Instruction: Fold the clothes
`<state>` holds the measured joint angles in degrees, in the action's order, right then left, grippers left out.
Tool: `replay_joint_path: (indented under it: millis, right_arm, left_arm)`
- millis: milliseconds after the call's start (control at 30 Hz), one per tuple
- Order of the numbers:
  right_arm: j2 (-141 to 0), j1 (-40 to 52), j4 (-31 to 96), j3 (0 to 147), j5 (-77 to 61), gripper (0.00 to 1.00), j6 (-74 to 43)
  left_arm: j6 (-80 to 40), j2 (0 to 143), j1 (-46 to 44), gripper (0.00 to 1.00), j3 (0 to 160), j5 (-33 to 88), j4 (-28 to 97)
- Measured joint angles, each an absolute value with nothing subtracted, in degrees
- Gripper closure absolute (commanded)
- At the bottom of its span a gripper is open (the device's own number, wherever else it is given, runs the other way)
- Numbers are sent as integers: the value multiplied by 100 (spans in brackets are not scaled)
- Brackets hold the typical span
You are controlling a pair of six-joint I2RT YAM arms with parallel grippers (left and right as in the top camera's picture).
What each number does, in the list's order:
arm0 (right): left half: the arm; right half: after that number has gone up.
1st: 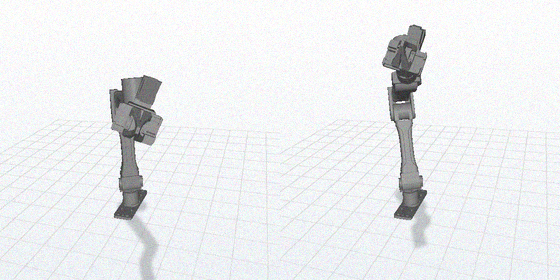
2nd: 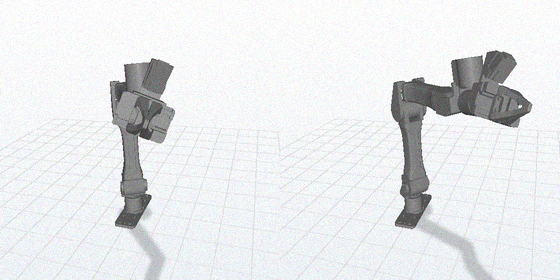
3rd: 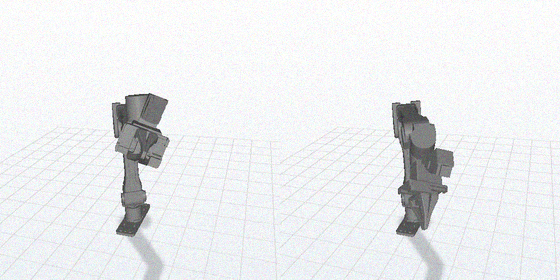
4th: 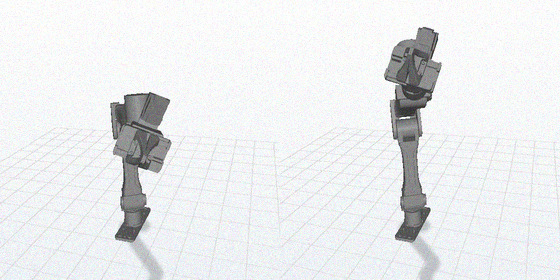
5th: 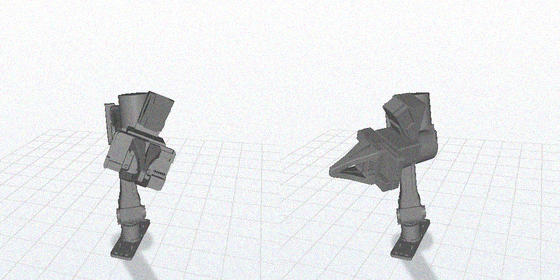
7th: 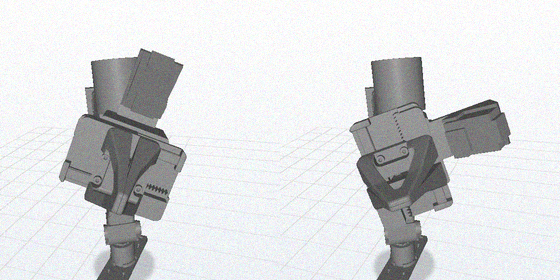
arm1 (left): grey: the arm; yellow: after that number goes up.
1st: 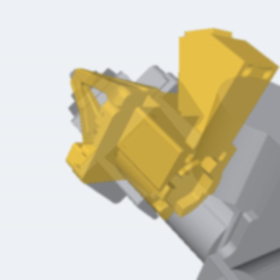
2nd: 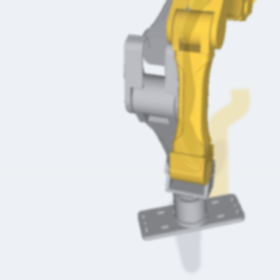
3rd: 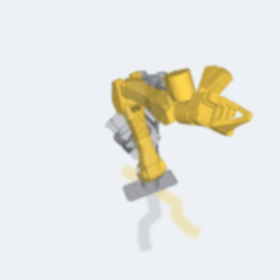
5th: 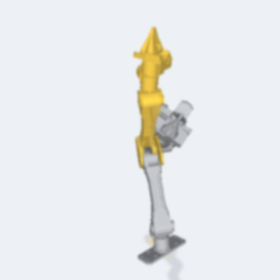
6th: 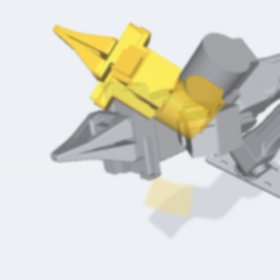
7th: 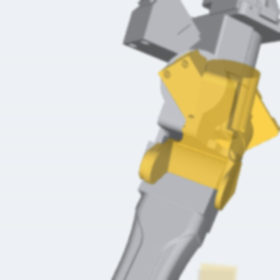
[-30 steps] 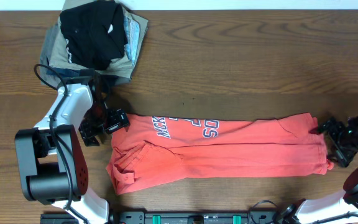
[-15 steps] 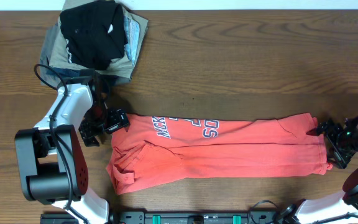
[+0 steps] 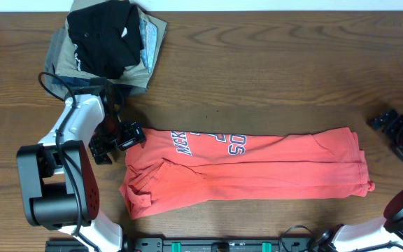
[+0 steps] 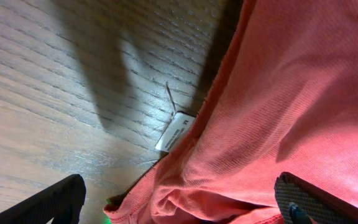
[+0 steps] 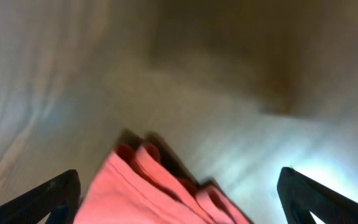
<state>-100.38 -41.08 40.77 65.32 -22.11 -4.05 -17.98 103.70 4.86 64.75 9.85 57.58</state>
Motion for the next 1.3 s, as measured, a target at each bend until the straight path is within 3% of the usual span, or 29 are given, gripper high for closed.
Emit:
replay_joint_path:
  millis: [133, 267, 667, 933, 1100, 1300]
  right_arm:
    - [-10038, -3769, 4058, 6532, -2434, 1, 338]
    - [-10038, -3277, 4501, 6536, -1721, 1, 779]
    - [-10038, -2902, 5330, 6519, 263, 1, 934]
    - [-10038, -2908, 5201, 6025, 215, 1, 930]
    - [-10040, -2910, 5033, 5749, 172, 6, 937]
    - [-10040, -2987, 4633, 5568, 113, 2, 926]
  left_arm:
    - [-1798, 10370, 486, 2, 6475, 985, 5640]
    - [-1798, 10370, 486, 2, 6475, 985, 5636]
    - [-1798, 10370, 486, 2, 6475, 985, 5638]
    - [-1798, 10370, 486, 2, 6473, 987, 5612]
    - [-1798, 10370, 486, 2, 6473, 993, 5603]
    - [-1798, 10370, 486, 2, 6473, 1002, 5599]
